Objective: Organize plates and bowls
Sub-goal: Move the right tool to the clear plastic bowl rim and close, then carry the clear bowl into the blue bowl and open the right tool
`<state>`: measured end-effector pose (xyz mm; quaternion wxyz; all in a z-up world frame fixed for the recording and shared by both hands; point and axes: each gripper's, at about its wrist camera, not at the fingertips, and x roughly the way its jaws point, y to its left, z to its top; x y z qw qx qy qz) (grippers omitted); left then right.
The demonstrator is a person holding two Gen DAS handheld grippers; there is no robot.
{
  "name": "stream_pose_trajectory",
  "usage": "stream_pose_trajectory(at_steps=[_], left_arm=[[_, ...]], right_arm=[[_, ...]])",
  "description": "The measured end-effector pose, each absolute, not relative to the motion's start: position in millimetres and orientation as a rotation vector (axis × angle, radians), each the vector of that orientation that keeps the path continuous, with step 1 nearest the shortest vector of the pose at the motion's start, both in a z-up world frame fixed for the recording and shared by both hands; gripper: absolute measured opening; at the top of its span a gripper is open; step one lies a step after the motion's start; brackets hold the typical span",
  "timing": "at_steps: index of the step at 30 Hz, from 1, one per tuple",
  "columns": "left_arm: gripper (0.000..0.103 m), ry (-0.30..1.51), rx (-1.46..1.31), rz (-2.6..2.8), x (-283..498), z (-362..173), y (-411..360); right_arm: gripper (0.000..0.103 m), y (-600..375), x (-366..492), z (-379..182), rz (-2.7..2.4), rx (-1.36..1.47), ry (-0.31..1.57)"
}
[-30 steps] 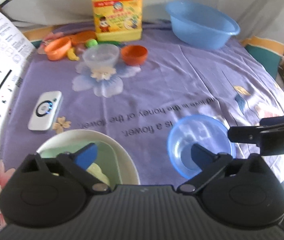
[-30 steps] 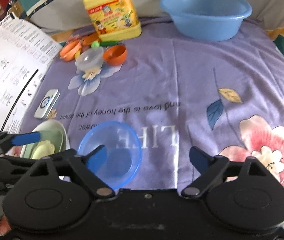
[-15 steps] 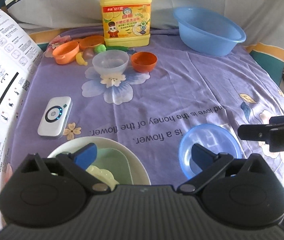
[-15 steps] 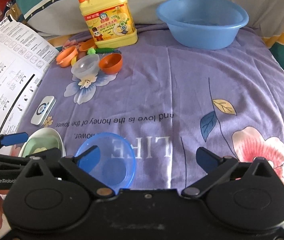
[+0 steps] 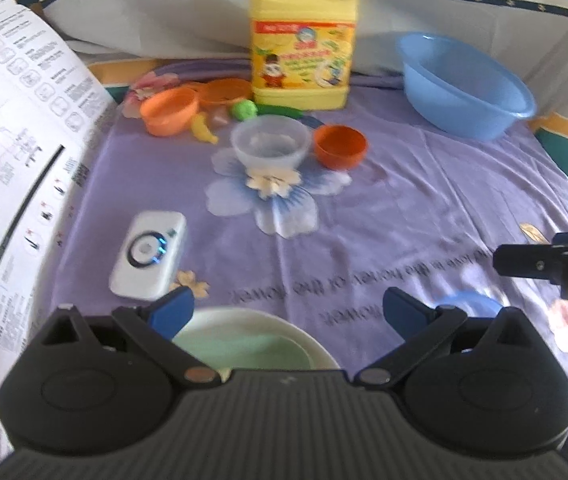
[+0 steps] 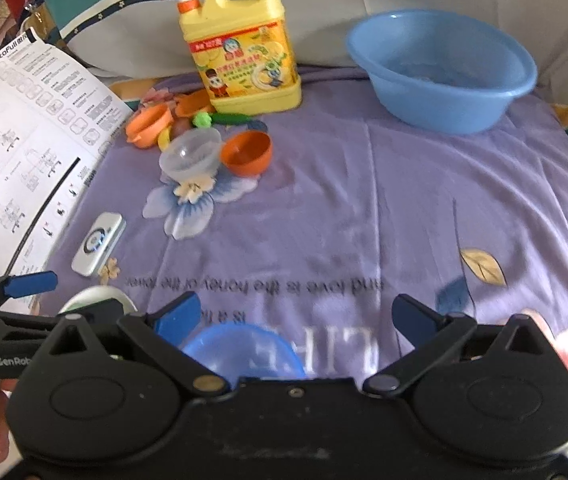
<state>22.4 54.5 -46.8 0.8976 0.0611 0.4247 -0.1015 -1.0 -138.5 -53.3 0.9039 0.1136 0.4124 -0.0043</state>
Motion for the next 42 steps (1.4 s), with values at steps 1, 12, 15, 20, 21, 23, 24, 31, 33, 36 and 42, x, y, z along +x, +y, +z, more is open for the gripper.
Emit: stream_pose_trajectory(at_steps=[1, 12, 15, 20, 21, 23, 24, 31, 33, 36, 42], left_arm=[[0.103, 0.874, 0.126, -0.201, 27.4, -45.5, 57.0], [0.103, 0.851, 0.044, -0.104, 103.0, -33.3, 81.1], [0.103, 0.86, 0.035, -0.08, 123.4, -37.5, 82.6], [0.103, 0.871, 0.018, -0.049, 155.0, -46.5, 85.5], [0.103, 0.873, 0.014, -0.045, 160.3, -48.4, 86.0], [0.103, 0.88, 0.009, -0.04, 171.6, -53.4, 86.6], [0.103, 0.886, 0.008, -0.039, 176.8, -56.2, 86.2], [0.091, 0.908, -0.025, -0.051, 207.5, -72.6, 79.6], [0.086, 0.917, -0.037, -0.06, 212.7, -77.4, 77.7], [0.079, 0.934, -0.052, -0.072, 219.3, -84.6, 75.8], [0.057, 0.956, -0.071, -0.095, 228.1, -96.6, 73.7]], right_arm=[[0.103, -136.7, 5.8, -50.9, -0.001, 0.237, 0.85], [0.103, -120.4, 84.3, -29.9, 0.09, 0.259, 0.793], [0.103, -114.0, 106.6, -28.5, 0.112, 0.252, 0.777], [0.093, -107.5, 145.5, -31.0, 0.131, 0.257, 0.769], [0.089, -107.0, 154.2, -31.9, 0.135, 0.264, 0.772], [0.086, -104.7, 168.7, -33.9, 0.143, 0.276, 0.772], [0.084, -103.2, 177.3, -34.4, 0.15, 0.279, 0.771], [0.06, -89.2, 229.2, -49.8, 0.184, 0.285, 0.812], [0.053, -86.0, 240.2, -57.6, 0.186, 0.273, 0.834], [0.043, -81.5, 252.5, -69.8, 0.192, 0.253, 0.871], [0.031, -75.2, 260.8, -82.4, 0.207, 0.233, 0.894]])
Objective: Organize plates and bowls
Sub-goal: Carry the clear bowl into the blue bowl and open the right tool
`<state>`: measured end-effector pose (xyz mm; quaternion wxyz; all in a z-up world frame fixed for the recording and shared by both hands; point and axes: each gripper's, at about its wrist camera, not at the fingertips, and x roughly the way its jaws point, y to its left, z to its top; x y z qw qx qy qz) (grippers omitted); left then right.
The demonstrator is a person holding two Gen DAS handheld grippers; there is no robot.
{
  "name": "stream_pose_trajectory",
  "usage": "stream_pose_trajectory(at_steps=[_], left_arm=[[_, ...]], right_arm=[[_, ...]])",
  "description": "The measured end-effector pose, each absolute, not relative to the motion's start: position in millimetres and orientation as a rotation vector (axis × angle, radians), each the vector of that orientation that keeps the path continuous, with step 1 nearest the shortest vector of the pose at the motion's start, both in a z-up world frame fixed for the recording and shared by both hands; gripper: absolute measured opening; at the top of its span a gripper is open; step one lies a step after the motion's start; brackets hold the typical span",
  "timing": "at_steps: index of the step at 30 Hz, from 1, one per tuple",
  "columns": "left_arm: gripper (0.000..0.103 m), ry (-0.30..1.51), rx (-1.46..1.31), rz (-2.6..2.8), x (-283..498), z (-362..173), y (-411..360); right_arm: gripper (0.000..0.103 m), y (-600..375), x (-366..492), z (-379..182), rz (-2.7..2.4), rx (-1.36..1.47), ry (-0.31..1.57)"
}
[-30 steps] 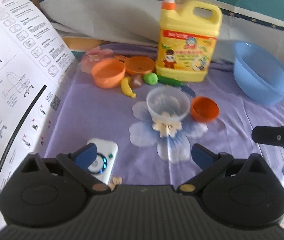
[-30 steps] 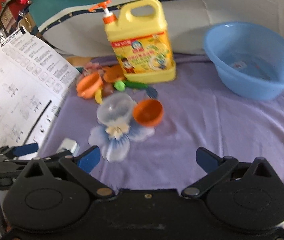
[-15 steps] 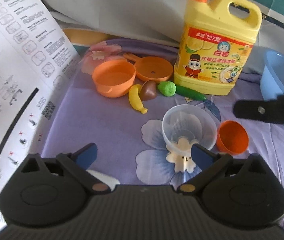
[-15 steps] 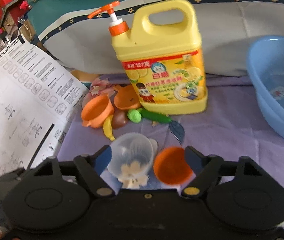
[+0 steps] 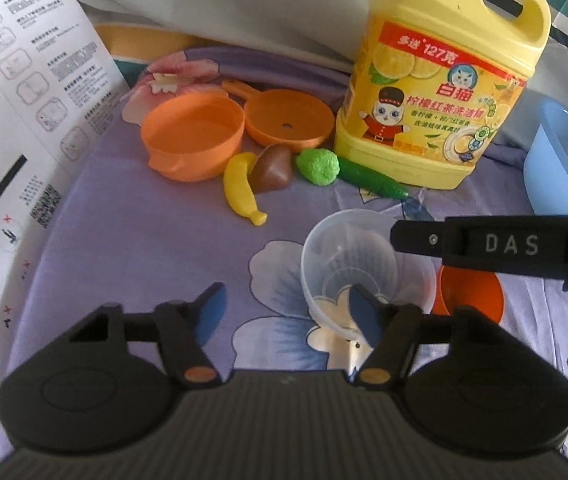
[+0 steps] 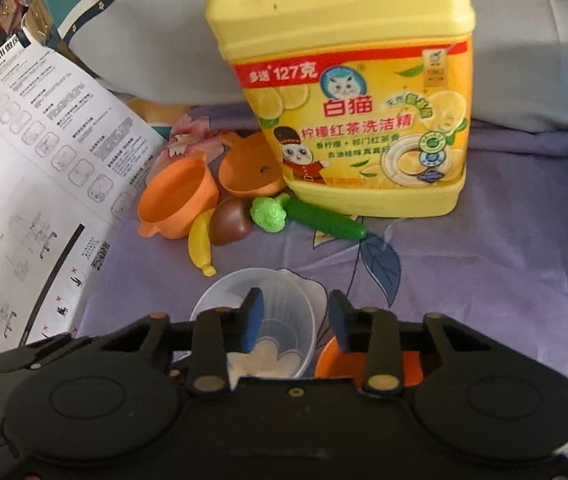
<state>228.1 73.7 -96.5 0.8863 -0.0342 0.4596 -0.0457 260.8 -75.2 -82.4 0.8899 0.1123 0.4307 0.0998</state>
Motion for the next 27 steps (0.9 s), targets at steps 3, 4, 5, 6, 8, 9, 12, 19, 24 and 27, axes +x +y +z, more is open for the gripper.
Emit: stream_pose_trajectory(at_steps=[3, 4, 5, 6, 8, 9, 12, 19, 24, 27], left_arm=[[0.038, 0.967, -0.084, -0.112, 231.0, -100.8, 73.6], [0.03, 0.97, -0.087, -0.116, 231.7, -102.3, 73.6], [0.026, 0.973, -0.091, -0.12, 231.9, -103.0, 74.0], [0.021, 0.976, -0.093, -0.125, 231.8, -103.8, 74.0], [0.019, 0.968, -0.08, -0.114, 229.7, -103.3, 73.8], [0.018, 0.964, -0.075, -0.11, 228.5, -102.2, 74.2], [0.018, 0.957, -0.072, -0.11, 223.6, -96.6, 76.5], [0.018, 0.928, -0.044, -0.128, 200.7, -72.3, 72.4], [0.018, 0.915, -0.021, -0.149, 175.9, -57.3, 65.2], [0.018, 0.912, -0.006, -0.167, 157.4, -50.0, 58.7]], right_arm=[[0.023, -71.2, 262.4, -85.3, 0.213, 0.223, 0.907], [0.018, -70.3, 262.6, -85.8, 0.215, 0.222, 0.912], [0.013, -69.3, 262.3, -86.9, 0.216, 0.227, 0.917], [0.011, -68.1, 261.1, -87.3, 0.215, 0.23, 0.919], [0.01, -64.8, 257.4, -85.7, 0.21, 0.219, 0.916], [0.01, -62.9, 256.4, -84.9, 0.211, 0.216, 0.917], [0.01, -60.8, 248.2, -79.3, 0.216, 0.215, 0.917], [0.01, -62.9, 220.4, -62.3, 0.214, 0.216, 0.906], [0.01, -71.5, 192.9, -49.7, 0.21, 0.234, 0.894], [0.01, -78.5, 172.7, -43.1, 0.206, 0.25, 0.886]])
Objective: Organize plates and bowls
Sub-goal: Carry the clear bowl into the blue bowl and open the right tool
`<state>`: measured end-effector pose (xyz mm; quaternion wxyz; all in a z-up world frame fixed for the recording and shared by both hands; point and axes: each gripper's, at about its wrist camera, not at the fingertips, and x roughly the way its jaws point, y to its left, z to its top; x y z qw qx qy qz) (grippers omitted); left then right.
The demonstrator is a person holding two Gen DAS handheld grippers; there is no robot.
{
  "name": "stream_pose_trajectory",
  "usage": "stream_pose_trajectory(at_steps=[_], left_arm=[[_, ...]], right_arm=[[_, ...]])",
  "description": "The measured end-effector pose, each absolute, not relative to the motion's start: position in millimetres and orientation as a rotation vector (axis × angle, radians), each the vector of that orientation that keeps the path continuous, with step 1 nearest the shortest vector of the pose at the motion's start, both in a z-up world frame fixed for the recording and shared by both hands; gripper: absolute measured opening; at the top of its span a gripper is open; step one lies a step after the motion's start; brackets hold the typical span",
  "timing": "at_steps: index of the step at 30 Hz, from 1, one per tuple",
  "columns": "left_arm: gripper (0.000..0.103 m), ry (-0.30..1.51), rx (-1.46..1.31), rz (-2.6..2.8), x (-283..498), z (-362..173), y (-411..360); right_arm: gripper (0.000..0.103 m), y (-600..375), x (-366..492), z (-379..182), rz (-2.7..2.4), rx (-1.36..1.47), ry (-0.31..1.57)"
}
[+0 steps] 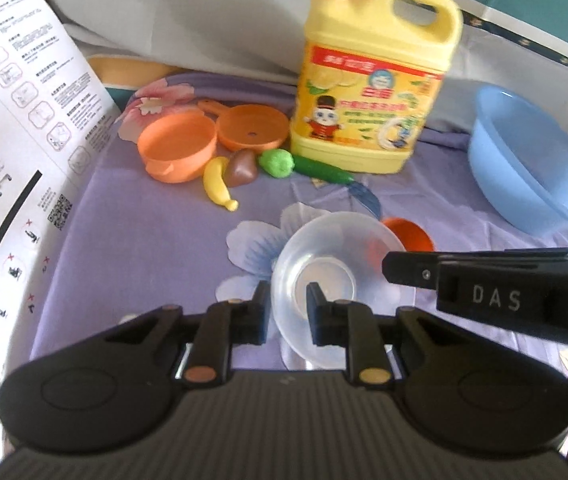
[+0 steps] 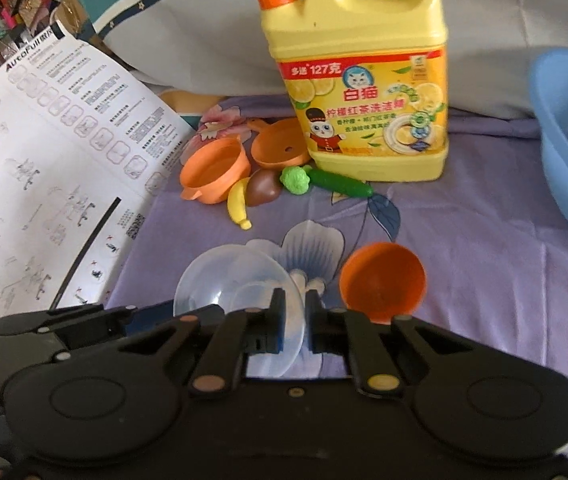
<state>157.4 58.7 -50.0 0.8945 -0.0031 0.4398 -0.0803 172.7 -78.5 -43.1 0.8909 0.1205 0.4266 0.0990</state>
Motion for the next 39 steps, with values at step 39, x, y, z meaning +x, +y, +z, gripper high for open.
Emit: stream_pose_trajectory(at_steps=[39], left_arm=[[0.019, 1.014, 0.204, -0.404, -18.8, -59.7, -31.4]], right_arm=[[0.01, -145.2, -37.3, -58.9, 0.097, 0.323, 0.961]])
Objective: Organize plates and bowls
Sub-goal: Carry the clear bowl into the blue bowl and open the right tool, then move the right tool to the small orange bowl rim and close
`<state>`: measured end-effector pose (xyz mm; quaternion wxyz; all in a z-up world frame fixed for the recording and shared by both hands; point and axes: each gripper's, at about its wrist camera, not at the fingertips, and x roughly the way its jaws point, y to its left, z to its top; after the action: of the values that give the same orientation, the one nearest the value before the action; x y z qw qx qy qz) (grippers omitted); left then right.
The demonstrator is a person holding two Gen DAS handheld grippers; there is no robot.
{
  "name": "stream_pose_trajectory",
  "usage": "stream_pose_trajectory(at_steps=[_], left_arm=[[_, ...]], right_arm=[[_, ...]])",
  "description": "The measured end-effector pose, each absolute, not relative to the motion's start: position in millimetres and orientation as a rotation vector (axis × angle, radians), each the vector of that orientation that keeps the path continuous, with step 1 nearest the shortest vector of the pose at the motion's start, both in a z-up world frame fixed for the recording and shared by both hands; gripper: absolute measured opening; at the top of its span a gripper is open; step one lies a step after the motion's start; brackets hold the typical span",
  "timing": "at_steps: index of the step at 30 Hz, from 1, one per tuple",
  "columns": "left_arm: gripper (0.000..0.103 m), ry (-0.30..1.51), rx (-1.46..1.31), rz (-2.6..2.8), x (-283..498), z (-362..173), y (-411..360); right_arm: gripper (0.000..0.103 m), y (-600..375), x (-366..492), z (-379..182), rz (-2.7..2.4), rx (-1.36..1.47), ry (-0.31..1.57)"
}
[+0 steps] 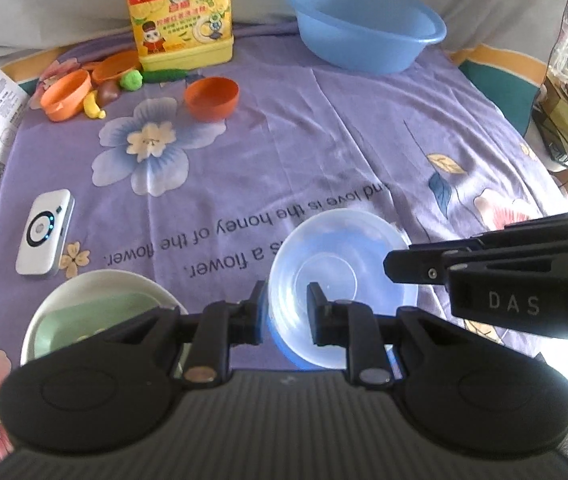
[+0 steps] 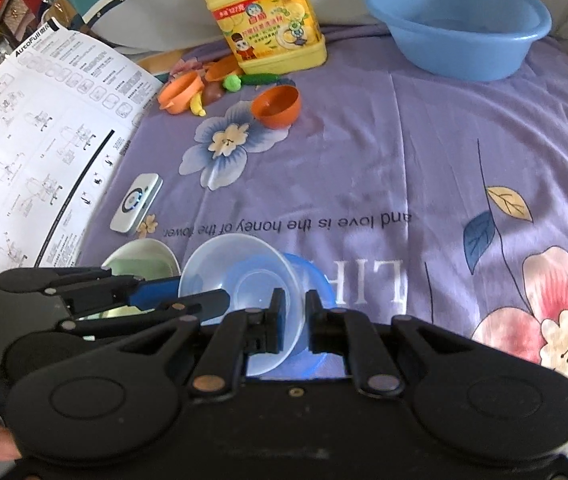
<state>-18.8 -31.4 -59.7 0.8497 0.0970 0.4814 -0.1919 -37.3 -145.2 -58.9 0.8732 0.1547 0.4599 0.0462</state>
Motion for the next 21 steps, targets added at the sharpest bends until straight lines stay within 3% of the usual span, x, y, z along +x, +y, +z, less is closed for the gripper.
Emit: stream_pose_trajectory(at_steps=[10, 14, 17, 19, 20, 21], left_arm=[[0.02, 1.039, 0.221, -0.409, -16.0, -69.8, -35.6], [0.025, 1.036, 0.223, -0.417, -16.3, -71.2, -37.3], [0.032, 1.021, 0.237, -0.41, -18.1, -69.8, -38.5], [0.045, 1.001, 0.243, -0.391, -19.3, -66.4, -36.2], [0.05, 0.989, 0.243, -0.381, -20.1, -64.3, -34.5], [0.06, 0.974, 0.243, -0.367, -20.9, -61.6, -31.2]], right_arm=[[0.011, -144.6, -36.4, -65.2, 0.091, 0.315, 0.986], [0.013, -143.4, -36.7, -66.8, 0.092, 0.309, 0.996], [0.014, -143.2, -36.7, -65.4, 0.085, 0.302, 0.994], [0.017, -145.7, -37.3, -63.0, 0.078, 0.305, 0.989], [0.023, -147.8, -38.3, -61.1, 0.07, 0.304, 0.982], [0.031, -149.6, -40.2, -58.1, 0.061, 0.298, 0.968]])
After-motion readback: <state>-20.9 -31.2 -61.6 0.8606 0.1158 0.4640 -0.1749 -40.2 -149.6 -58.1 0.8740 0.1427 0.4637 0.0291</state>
